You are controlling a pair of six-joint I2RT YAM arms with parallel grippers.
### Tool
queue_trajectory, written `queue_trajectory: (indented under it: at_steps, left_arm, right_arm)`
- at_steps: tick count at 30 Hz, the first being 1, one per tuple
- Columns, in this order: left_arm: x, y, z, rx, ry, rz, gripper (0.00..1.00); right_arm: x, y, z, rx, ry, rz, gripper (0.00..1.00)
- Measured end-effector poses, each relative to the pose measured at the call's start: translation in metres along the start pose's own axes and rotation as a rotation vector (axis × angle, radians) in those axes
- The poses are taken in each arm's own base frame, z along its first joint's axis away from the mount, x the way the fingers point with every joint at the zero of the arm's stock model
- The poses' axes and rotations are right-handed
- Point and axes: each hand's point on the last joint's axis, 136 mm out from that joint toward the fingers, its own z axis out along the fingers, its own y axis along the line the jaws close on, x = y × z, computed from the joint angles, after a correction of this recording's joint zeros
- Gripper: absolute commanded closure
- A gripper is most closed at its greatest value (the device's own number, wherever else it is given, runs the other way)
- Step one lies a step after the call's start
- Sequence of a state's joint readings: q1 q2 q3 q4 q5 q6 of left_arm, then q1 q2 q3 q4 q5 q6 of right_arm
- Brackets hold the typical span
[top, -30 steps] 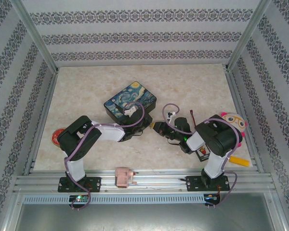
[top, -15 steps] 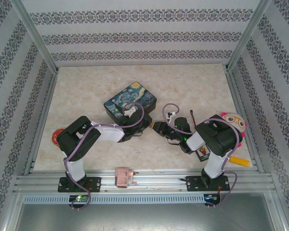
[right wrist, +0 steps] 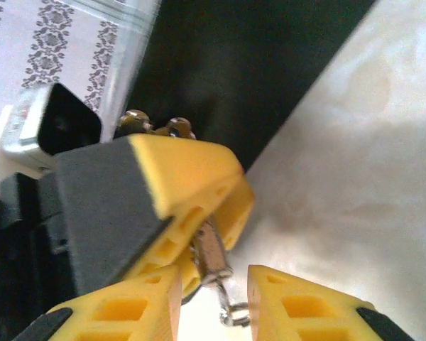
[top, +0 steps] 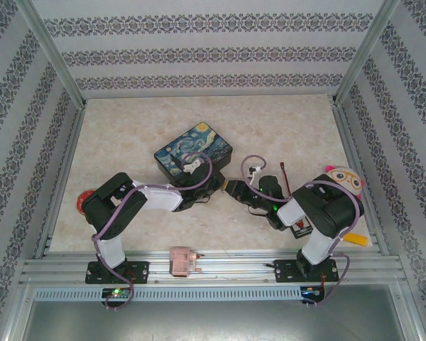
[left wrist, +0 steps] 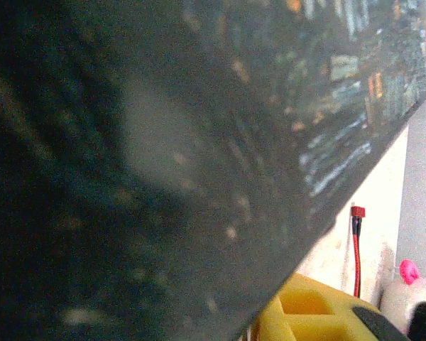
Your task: Unlock the padlock with the key
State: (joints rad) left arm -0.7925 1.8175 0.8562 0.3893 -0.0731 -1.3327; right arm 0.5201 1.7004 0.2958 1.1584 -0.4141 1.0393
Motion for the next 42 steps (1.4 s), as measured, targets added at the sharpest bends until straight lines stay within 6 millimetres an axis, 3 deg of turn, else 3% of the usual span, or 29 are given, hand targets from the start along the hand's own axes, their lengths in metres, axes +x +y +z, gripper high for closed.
queue_trajectory:
  at_steps: [7,16,27,36,42]
  left_arm:
    - [0.002,0.001,-0.003,0.002,0.014,0.0,1.0]
    - [0.003,0.001,-0.003,0.003,0.017,0.0,1.0]
    - [0.003,0.001,-0.003,0.004,0.019,0.0,1.0]
    - [0.003,0.001,-0.003,0.004,0.02,0.0,1.0]
    - [0.003,0.001,-0.003,0.004,0.02,0.0,1.0]
  right_arm:
    - [-0.001,0.013,-0.01,0.036,-0.011,-0.123,0.69]
    - [0.006,0.016,-0.02,0.161,0.035,-0.265,0.71]
    - [0.021,-0.005,-0.009,0.209,0.124,-0.22,0.75]
    - [0.019,0.002,-0.001,0.169,0.124,-0.2,0.79]
    - [0.021,-0.001,0.003,0.16,0.128,-0.172,0.93]
